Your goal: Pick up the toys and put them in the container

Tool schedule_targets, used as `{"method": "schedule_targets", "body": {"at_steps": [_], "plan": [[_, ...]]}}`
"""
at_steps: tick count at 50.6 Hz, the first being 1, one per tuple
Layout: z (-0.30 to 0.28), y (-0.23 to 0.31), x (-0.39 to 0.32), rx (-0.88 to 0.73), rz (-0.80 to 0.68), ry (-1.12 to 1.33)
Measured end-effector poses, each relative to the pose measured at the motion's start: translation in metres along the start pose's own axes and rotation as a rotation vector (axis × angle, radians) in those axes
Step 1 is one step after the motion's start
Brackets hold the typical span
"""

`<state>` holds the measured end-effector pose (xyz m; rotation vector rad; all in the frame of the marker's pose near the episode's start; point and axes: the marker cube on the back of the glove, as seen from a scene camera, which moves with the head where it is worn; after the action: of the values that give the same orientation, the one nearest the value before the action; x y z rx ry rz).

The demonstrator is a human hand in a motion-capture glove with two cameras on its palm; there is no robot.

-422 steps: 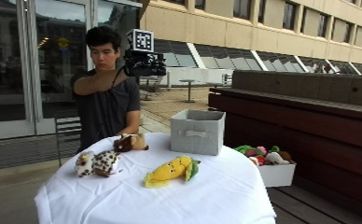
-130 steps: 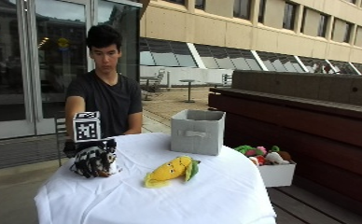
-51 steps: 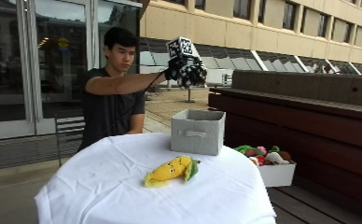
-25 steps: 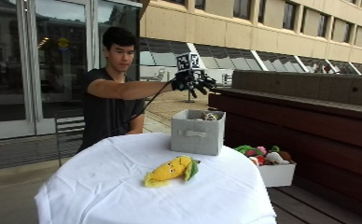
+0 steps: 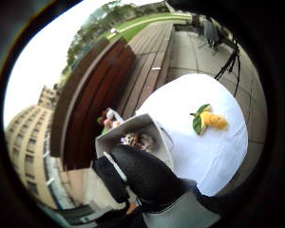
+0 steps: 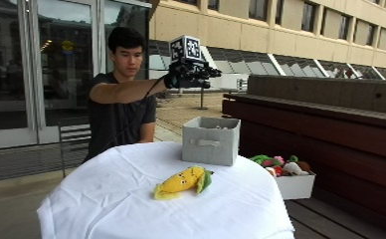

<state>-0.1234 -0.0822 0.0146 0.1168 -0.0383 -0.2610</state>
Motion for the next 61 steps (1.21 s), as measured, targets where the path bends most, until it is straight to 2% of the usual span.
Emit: {"method": "schedule_targets", "body": {"at_steps": [6, 15, 23, 31, 44, 50, 61], "plan": [[0.036, -0.016, 0.039, -0.023, -0.003, -0.003], [0.136, -0.035, 0.101, -0.069, -0.044, -0.046], [0.221, -0.028, 0.123, -0.17, -0.065, -0.022], [0.27, -0.023, 0.133, -0.206, -0.045, -0.015], [0.326, -0.01, 0.134, -0.266, -0.039, -0.027], [0.334, -0.006, 0.133, -0.167, -0.015, -0.061], [0.316, -0.002, 0.134, -0.07, 0.007, -0.044]]}}
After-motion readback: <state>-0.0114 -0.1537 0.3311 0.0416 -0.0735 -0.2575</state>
